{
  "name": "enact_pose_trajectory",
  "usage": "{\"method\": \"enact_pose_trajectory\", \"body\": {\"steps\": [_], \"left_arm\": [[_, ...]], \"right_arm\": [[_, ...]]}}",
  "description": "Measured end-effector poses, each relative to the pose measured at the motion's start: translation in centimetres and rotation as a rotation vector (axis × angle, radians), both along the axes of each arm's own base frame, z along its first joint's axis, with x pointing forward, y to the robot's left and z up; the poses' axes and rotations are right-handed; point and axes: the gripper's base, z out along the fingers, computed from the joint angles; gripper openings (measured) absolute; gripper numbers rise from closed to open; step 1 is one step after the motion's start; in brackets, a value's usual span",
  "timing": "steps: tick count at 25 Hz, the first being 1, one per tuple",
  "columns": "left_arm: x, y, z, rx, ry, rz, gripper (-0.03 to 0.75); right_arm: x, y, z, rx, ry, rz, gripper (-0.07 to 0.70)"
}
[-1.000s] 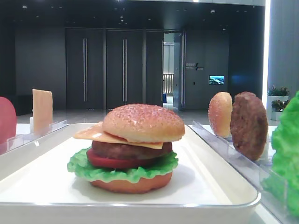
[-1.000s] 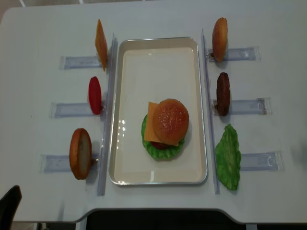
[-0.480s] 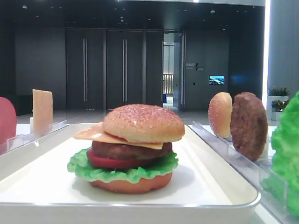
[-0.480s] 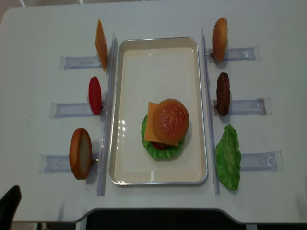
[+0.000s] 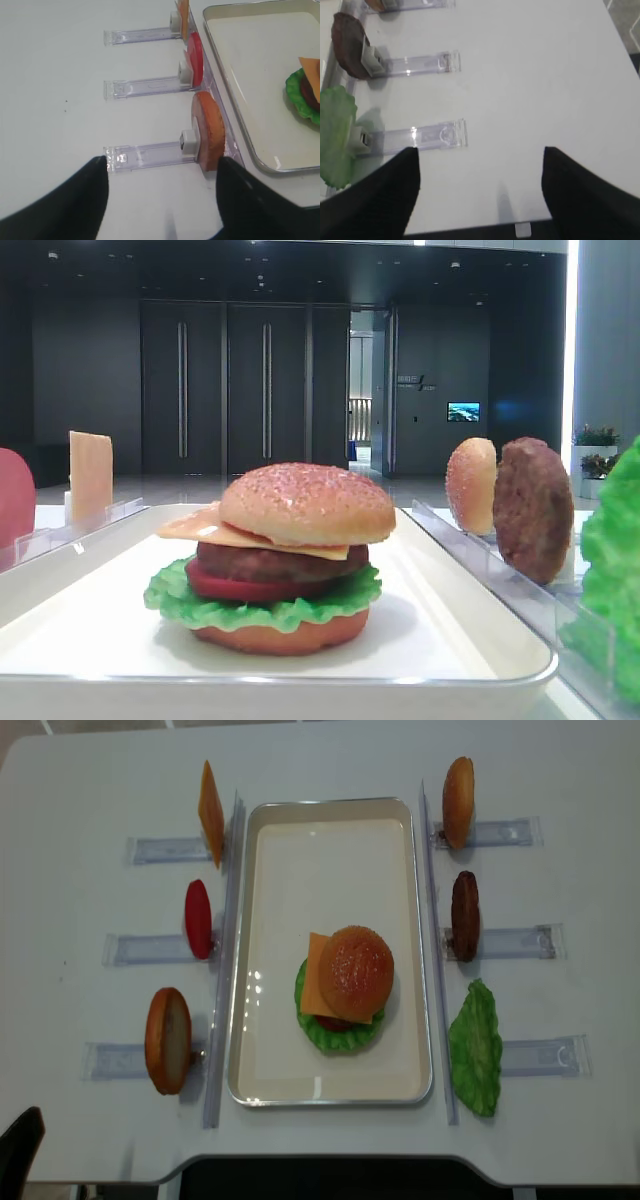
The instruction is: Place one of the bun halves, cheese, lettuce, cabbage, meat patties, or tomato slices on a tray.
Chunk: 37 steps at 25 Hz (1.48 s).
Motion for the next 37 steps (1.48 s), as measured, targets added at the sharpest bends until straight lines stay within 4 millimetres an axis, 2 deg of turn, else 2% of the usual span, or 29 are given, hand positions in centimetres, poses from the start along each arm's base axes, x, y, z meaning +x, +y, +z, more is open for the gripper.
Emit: {"method": "enact_pose_trajectory", "body": {"steps": [7, 18, 37], "left_arm": [[0.0, 0.0, 0.0, 0.0, 0.0, 0.0, 0.516], [0.0, 0.0, 0.0, 0.001, 0.0, 0.0, 0.516], [0.0, 0.0, 0.0, 0.001, 0.0, 0.0, 0.516]], "right_arm": [[-1.4, 0.1, 0.4, -0.036, -0.175, 0.002, 0.488], [-0.9, 0.1, -0.5, -0.038, -0.157, 0.006, 0.488], [-0.9, 0.2, -0.5, -0.026, -0.158, 0.011, 0.488]]}}
